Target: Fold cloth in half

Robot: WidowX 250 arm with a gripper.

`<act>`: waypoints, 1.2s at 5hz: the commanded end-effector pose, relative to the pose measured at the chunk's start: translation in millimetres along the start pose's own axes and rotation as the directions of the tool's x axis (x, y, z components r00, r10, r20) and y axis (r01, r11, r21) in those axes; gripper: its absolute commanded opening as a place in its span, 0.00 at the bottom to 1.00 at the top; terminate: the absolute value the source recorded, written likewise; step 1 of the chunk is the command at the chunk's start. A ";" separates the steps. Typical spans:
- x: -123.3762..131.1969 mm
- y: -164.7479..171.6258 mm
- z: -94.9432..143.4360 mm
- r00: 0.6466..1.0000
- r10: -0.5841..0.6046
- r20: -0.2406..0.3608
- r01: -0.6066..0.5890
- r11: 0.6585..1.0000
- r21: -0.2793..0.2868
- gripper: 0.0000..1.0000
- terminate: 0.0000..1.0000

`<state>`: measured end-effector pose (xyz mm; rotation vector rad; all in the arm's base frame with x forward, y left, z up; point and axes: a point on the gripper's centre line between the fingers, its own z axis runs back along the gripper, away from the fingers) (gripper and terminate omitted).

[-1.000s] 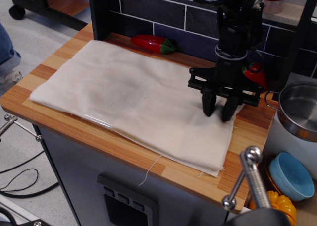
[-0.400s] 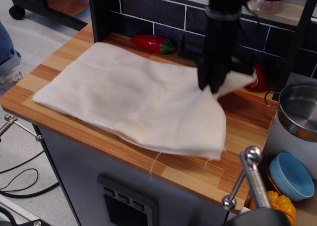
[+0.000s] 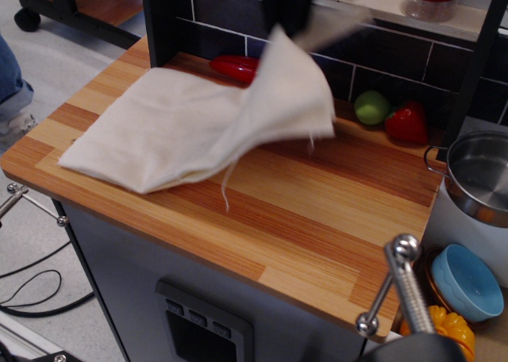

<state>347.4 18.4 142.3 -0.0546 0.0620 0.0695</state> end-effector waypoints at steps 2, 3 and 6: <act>-2.5 109.5 34.7 0.994 -0.107 -0.025 0.109 0.992 0.065 0.00 0.00; -11.2 134.6 18.9 0.989 -0.139 -0.039 0.143 0.981 0.134 0.00 0.00; -9.4 164.2 -28.9 0.991 -0.136 -0.006 0.131 0.941 0.314 1.00 1.00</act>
